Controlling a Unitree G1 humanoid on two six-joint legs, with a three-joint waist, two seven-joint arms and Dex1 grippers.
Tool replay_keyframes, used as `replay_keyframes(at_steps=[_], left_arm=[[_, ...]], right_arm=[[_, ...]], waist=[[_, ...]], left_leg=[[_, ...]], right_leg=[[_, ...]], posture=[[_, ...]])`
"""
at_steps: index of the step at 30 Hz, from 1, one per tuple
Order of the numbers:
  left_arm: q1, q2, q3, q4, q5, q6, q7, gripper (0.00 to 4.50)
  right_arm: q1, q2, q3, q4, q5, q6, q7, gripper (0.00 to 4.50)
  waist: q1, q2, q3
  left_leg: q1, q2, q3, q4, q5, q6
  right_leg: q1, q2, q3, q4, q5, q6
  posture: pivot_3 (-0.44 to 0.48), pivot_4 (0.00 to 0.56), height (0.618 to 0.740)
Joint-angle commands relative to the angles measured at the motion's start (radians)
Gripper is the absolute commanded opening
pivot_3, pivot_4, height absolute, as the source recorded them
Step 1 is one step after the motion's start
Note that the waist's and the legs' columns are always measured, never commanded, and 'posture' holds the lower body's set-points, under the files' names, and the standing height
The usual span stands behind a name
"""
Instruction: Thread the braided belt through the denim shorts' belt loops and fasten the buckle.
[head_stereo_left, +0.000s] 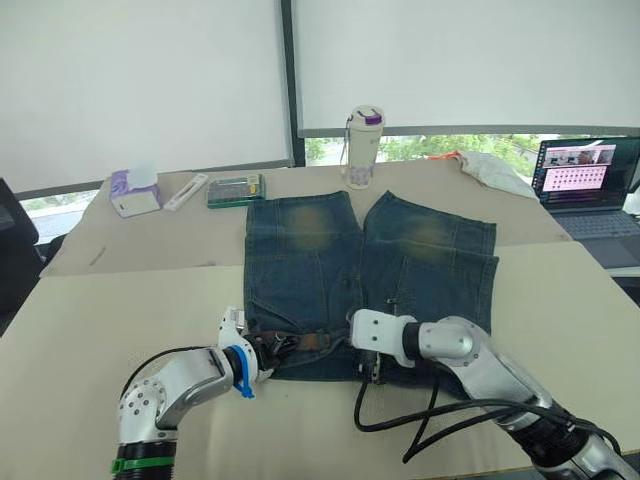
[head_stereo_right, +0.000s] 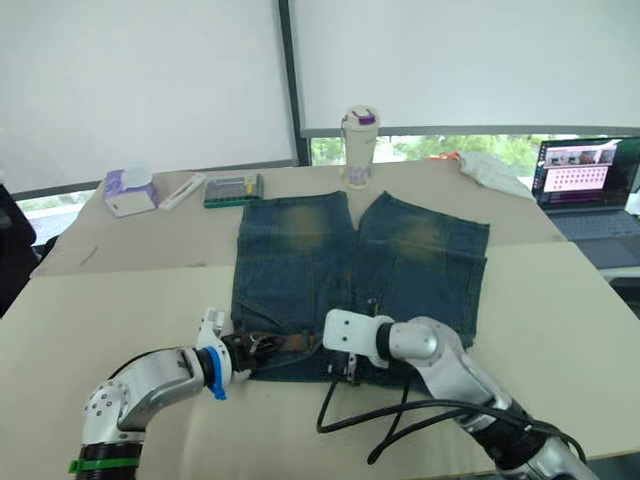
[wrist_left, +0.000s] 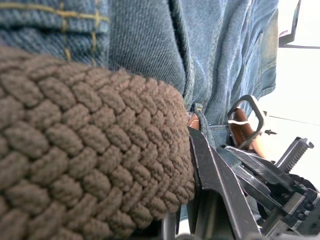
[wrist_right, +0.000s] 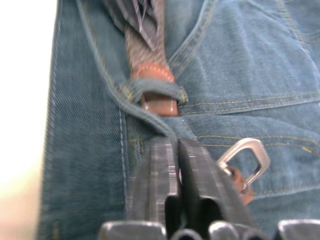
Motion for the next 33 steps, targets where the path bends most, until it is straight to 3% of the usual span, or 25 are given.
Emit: replay_keyframes(at_steps=[1, 2, 6, 8, 11, 15, 24, 28, 33], left_arm=[[-0.021, 0.008, -0.007, -0.001, -0.009, 0.009, 0.014, 0.00], [-0.029, 0.013, -0.003, -0.004, -0.009, 0.011, 0.016, 0.00], [-0.048, 0.028, 0.011, -0.010, -0.009, 0.020, -0.009, 0.00], [-0.061, 0.033, 0.016, -0.018, -0.009, 0.021, -0.033, 0.00], [-0.074, 0.046, 0.008, -0.015, -0.009, 0.037, -0.059, 0.00], [-0.074, 0.055, -0.007, -0.028, -0.009, 0.024, -0.063, 0.00], [-0.062, 0.053, 0.024, -0.090, -0.009, -0.040, -0.112, 0.00], [-0.057, 0.104, 0.030, -0.126, -0.009, -0.047, -0.190, 1.32], [-0.044, 0.145, -0.003, -0.145, -0.009, -0.081, -0.192, 2.98]], right_arm=[[0.039, -0.038, -0.202, -0.164, 0.142, 0.172, 0.022, 1.95], [0.057, -0.050, -0.292, -0.216, 0.215, 0.250, 0.040, 2.30], [0.122, -0.084, -0.551, -0.346, 0.425, 0.457, 0.066, 2.30], [0.158, -0.128, -0.623, -0.351, 0.423, 0.507, 0.035, 2.30], [0.247, -0.261, -0.619, -0.320, 0.327, 0.462, -0.005, 2.30], [0.313, -0.354, -0.591, -0.295, 0.279, 0.405, -0.024, 2.30], [0.171, -0.226, -0.438, -0.277, 0.340, 0.424, -0.098, 2.30], [0.135, -0.194, -0.380, -0.243, 0.298, 0.415, -0.164, 2.33], [0.091, -0.143, -0.322, -0.228, 0.311, 0.416, -0.194, 2.33]], waist=[[0.001, 0.000, 0.000], [0.004, 0.000, 0.000], [0.003, 0.000, 0.000], [0.001, 0.000, 0.000], [0.003, 0.000, 0.000], [0.001, -0.002, 0.001], [-0.001, -0.005, 0.003], [0.002, -0.004, 0.003], [-0.001, -0.003, 0.002]], left_leg=[[0.000, 0.000, 0.000, 0.000, 0.000, 0.000], [0.000, 0.000, 0.000, 0.000, 0.000, 0.000], [-0.002, 0.000, 0.000, 0.000, -0.001, 0.001], [-0.002, 0.001, 0.000, 0.000, -0.001, 0.001], [-0.002, 0.000, 0.000, 0.000, -0.001, 0.001], [-0.002, 0.000, 0.001, 0.000, -0.001, 0.001], [-0.002, 0.001, 0.001, 0.000, -0.001, 0.000], [-0.003, 0.001, 0.001, 0.000, 0.000, 0.000], [-0.002, 0.001, 0.000, 0.000, 0.000, 0.000]], right_leg=[[0.000, 0.000, 0.000, 0.000, 0.000, 0.000], [0.000, 0.000, 0.000, 0.000, 0.000, 0.000], [0.000, 0.000, 0.000, 0.000, 0.000, 0.000], [0.000, 0.000, 0.000, -0.001, 0.000, 0.000], [-0.001, -0.001, -0.001, 0.000, 0.000, 0.000], [0.000, -0.001, 0.000, 0.000, 0.000, 0.000], [0.000, -0.001, 0.000, -0.001, 0.000, 0.000], [-0.001, -0.001, -0.001, 0.000, 0.000, 0.000], [0.000, -0.001, -0.001, -0.001, 0.000, 0.000]], posture=[[0.000, 0.150, 0.740], [0.000, 0.150, 0.740], [0.000, 0.150, 0.740], [0.000, 0.150, 0.740], [0.000, 0.150, 0.740], [0.000, 0.150, 0.740], [0.000, 0.150, 0.740], [0.000, 0.150, 0.740], [0.000, 0.150, 0.740]])
